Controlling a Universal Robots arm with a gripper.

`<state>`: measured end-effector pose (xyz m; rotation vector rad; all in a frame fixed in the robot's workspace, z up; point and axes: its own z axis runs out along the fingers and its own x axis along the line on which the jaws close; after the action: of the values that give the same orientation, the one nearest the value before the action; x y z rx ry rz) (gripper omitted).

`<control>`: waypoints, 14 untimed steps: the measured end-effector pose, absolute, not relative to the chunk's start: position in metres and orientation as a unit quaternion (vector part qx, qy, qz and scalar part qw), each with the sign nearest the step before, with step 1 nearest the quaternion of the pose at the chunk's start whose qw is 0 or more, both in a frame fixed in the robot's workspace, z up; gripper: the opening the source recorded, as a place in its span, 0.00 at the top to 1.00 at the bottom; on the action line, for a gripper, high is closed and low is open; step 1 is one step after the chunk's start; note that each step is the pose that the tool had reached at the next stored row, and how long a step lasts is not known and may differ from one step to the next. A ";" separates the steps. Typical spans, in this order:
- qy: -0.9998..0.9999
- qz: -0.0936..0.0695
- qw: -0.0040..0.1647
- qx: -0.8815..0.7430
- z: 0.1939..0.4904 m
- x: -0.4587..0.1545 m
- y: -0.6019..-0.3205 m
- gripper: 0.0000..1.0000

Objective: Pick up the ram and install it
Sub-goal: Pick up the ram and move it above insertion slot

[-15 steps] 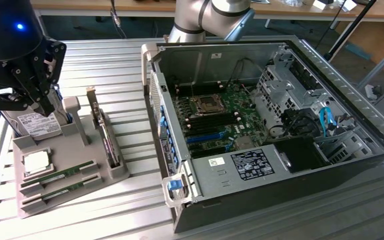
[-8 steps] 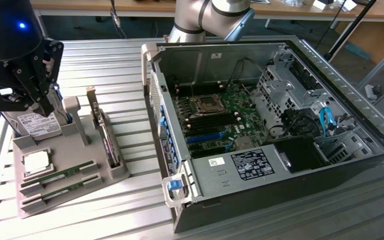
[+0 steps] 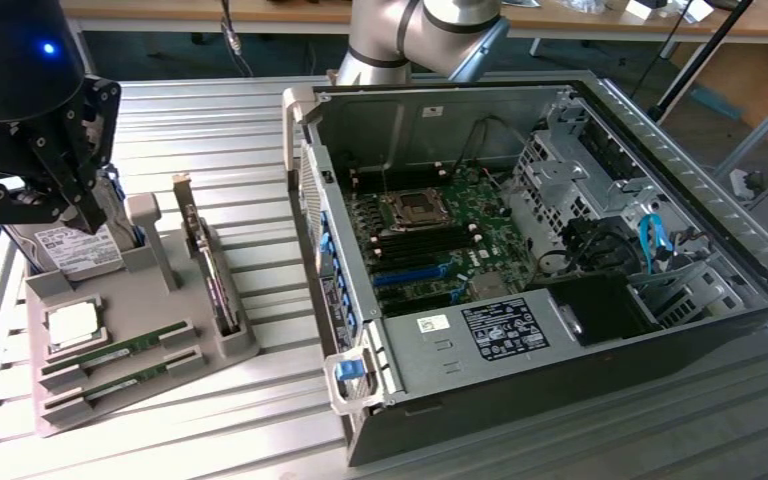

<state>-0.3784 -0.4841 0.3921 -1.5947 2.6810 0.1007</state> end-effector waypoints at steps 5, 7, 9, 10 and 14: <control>0.847 0.032 0.010 -0.531 0.392 -0.378 -0.484 0.89; 0.842 0.033 0.009 -0.539 0.392 -0.378 -0.484 0.89; 0.837 0.033 0.009 -0.547 0.392 -0.378 -0.484 0.89; 0.834 0.033 0.009 -0.551 0.392 -0.378 -0.484 0.89; 0.823 0.033 0.008 -0.567 0.392 -0.378 -0.484 0.89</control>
<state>-0.3785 -0.4843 0.3921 -1.7719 2.5725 0.1028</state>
